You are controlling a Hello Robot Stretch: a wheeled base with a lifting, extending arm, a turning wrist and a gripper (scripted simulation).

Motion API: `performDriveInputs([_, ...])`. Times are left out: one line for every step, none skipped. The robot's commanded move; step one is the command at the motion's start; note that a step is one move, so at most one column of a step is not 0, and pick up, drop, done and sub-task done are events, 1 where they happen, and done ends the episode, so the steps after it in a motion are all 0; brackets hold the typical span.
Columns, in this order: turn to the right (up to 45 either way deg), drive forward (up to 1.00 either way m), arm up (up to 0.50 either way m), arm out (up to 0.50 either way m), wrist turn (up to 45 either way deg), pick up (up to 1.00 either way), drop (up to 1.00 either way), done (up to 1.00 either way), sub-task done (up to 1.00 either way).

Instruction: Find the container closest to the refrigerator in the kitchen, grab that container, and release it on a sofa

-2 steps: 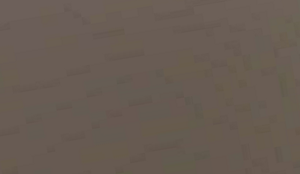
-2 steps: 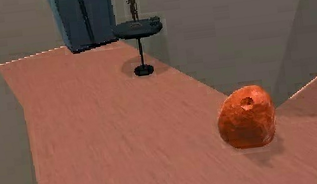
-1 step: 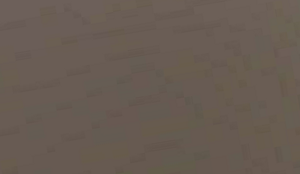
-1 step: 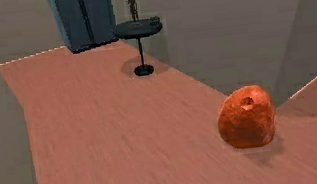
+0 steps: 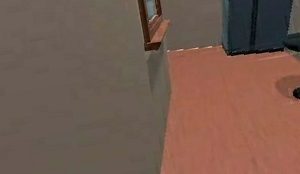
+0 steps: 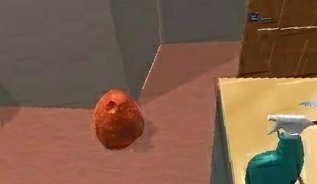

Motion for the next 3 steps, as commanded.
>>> performDriveInputs([45.0,0.0,0.0,0.0,0.0,0.0,0.0,0.0,0.0])
performDriveInputs([6.0,0.0,0.0,0.0,0.0,0.0,0.0,0.0,0.0])
performDriveInputs([0.0,0.35,0.0,0.0,0.0,0.0,0.0,0.0,0.0])
